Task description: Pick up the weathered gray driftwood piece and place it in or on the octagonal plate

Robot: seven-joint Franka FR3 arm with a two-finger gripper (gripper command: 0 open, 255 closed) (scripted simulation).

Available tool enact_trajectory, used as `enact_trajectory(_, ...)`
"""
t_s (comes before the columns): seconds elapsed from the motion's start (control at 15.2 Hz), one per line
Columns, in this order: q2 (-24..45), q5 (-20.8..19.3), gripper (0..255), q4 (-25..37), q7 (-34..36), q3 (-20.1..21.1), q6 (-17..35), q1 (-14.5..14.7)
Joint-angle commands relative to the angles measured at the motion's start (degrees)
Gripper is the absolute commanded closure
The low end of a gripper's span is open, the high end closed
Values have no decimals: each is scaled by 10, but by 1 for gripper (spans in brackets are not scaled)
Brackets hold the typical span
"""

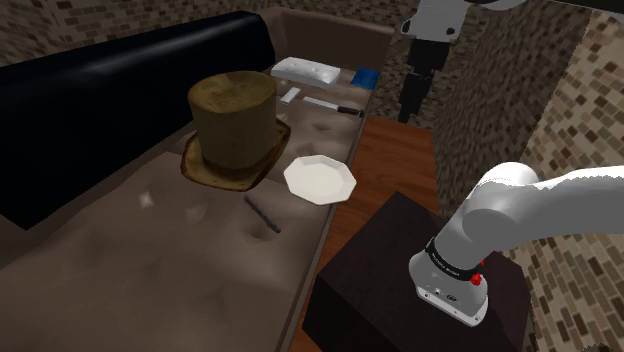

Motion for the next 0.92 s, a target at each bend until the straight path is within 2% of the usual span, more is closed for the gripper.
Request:
enact_trajectory(0.0, 0, 0, 0, 0, 0, 0, 0, 0)
enact_trajectory(0.4, 46, 26, 0, -52, 53, 65, 114, 19)
enact_trajectory(0.86, 146, 41, 0, -73, 118, 140, 250, 37)
